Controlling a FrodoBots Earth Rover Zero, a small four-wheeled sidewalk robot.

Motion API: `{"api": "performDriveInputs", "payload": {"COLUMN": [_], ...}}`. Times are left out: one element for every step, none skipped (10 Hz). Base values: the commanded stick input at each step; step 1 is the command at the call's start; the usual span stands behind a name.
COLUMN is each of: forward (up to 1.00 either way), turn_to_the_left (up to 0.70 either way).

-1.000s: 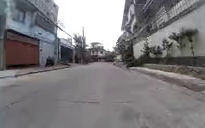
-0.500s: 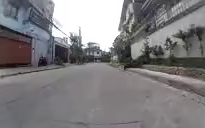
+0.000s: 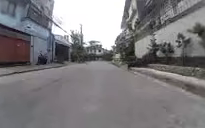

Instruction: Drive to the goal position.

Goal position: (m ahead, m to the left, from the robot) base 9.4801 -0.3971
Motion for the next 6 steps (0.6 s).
{"api": "performDriveInputs", "payload": {"forward": [1.00, 1.00, 1.00, 1.00, 1.00, 1.00], "turn_to_the_left": [0.03, -0.01, -0.10, -0.20, -0.30, -0.35]}}
